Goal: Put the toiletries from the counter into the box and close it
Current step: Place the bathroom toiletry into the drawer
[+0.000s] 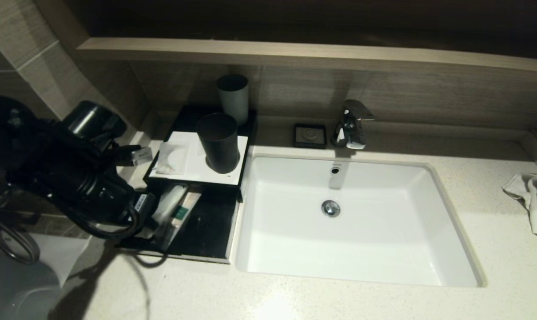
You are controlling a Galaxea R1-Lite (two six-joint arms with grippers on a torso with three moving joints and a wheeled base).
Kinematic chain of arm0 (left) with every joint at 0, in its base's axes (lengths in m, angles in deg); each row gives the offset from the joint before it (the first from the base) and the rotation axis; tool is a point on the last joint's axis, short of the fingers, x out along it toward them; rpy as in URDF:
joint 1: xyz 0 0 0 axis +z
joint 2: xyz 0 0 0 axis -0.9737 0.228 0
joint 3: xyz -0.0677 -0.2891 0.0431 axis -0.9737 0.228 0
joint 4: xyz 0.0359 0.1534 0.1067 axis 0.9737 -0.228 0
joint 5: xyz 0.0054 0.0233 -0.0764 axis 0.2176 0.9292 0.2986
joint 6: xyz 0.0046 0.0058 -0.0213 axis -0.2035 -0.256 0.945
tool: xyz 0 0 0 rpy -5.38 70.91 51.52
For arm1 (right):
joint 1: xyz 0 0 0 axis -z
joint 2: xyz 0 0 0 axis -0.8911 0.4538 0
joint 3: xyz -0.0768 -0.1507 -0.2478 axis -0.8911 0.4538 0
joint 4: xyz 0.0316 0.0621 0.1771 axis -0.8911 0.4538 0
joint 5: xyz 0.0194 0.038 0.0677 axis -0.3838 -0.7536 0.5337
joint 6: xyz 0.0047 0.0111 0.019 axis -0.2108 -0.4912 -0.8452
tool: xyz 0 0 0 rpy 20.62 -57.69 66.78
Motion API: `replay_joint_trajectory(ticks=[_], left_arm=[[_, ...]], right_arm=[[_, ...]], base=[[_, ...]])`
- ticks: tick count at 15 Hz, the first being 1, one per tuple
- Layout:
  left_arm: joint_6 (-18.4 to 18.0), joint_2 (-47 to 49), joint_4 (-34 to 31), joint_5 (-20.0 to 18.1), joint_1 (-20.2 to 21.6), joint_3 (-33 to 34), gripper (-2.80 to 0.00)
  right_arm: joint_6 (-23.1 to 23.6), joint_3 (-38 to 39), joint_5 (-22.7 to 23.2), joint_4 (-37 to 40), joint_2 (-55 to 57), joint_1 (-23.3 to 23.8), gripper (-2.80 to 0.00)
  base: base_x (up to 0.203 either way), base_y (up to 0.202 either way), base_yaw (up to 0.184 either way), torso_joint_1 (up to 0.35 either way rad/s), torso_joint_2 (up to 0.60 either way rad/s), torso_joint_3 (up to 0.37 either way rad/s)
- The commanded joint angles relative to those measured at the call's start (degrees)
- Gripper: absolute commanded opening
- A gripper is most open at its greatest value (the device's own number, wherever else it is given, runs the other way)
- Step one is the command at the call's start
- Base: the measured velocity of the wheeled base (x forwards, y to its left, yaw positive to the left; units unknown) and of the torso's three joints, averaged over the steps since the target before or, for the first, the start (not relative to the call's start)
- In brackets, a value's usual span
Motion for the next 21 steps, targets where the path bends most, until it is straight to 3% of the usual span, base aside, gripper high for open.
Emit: replay_joint_trajectory(ticks=[1, 19, 20, 21], left_arm=[[0.8, 2.8, 0.1, -0.1, -0.3, -1.7, -2.80], [3.0, 7.3, 3.3, 0.1, -0.7, -3.2, -2.80], [3.1, 7.3, 3.3, 0.1, -0.6, -3.2, 0.00], [3.2, 7.3, 3.3, 0.1, -0.6, -3.2, 0.00]], right_arm=[[0.0, 0.0, 0.0, 0.0, 0.0, 0.0, -2.80], [0.0, 0.0, 0.0, 0.0, 0.0, 0.0, -2.80], [0.0, 0.0, 0.0, 0.0, 0.0, 0.0, -2.80], [0.0, 0.0, 0.0, 0.0, 0.0, 0.0, -2.80]], base=[[0.000, 0.000, 0.000, 0.000, 0.00, 0.000], [0.000, 0.000, 0.000, 0.000, 0.00, 0.000], [0.000, 0.000, 0.000, 0.000, 0.00, 0.000], [0.000, 0.000, 0.000, 0.000, 0.00, 0.000]])
